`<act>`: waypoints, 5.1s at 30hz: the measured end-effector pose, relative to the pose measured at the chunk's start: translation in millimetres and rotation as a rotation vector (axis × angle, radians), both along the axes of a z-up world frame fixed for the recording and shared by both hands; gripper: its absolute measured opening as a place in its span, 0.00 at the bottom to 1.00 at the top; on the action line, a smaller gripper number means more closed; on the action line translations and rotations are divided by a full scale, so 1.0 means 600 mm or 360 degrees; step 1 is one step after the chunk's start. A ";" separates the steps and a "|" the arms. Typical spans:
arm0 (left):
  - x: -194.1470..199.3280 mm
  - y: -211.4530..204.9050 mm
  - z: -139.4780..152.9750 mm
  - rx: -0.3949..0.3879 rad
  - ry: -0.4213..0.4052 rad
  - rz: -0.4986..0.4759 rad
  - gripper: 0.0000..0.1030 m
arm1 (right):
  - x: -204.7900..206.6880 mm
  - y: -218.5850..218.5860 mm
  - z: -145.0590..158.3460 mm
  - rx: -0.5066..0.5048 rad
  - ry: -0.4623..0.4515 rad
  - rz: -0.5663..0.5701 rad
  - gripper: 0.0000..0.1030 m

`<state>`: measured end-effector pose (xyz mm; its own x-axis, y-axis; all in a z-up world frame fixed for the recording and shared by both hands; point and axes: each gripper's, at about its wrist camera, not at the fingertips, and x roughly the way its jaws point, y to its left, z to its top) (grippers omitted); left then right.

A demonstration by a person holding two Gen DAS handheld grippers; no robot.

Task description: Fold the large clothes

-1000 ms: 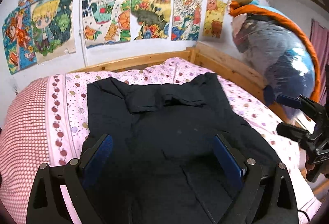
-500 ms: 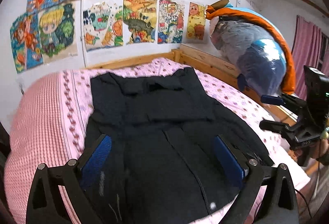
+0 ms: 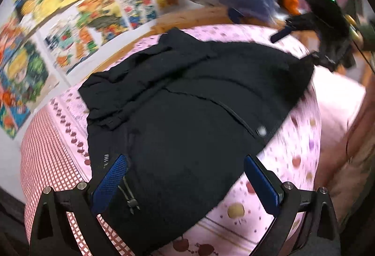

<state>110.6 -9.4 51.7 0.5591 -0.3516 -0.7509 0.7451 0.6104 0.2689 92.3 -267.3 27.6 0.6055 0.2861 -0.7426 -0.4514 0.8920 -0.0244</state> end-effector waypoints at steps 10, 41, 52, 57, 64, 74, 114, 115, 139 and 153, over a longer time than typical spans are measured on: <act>-0.014 -0.007 -0.045 0.0132 0.0022 -0.0017 0.98 | -0.010 0.022 -0.066 -0.0070 0.0198 0.0115 0.82; -0.012 -0.031 -0.102 0.0263 -0.0037 0.0286 0.98 | -0.014 0.087 -0.105 -0.0617 0.0085 0.0129 0.86; -0.017 -0.031 -0.096 0.0240 -0.0107 0.0253 0.98 | -0.017 0.078 -0.073 -0.0638 -0.0139 0.0092 0.85; -0.038 -0.047 -0.089 0.0313 -0.0325 0.0173 0.98 | -0.008 0.057 -0.044 -0.0568 -0.0198 0.0008 0.85; -0.043 -0.052 -0.058 0.0249 -0.0438 0.0117 0.94 | -0.002 0.037 -0.020 -0.0466 -0.0242 -0.0075 0.85; -0.035 -0.053 -0.065 0.0269 -0.0416 0.0120 0.94 | 0.002 0.014 0.037 -0.0293 -0.0419 -0.0220 0.85; 0.090 -0.051 0.094 -0.0102 -0.0360 0.0550 0.14 | -0.009 0.051 0.053 -0.0546 -0.0505 -0.0235 0.10; 0.095 -0.051 0.100 -0.0108 -0.0375 0.0560 0.14 | -0.003 0.051 0.060 -0.0550 -0.0522 -0.0259 0.10; 0.315 -0.096 0.202 -0.0118 -0.0527 0.0771 0.12 | 0.285 0.046 0.208 -0.0694 -0.0584 -0.0630 0.10; 0.564 -0.118 0.141 -0.0188 -0.0548 0.0803 0.12 | 0.583 0.015 0.154 -0.0618 -0.0520 -0.0606 0.10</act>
<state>448.8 -80.2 136.1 0.8812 -0.0507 -0.4700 0.2396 0.9050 0.3516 442.4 -258.4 119.8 0.8249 -0.2469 -0.5086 -0.0189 0.8871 -0.4613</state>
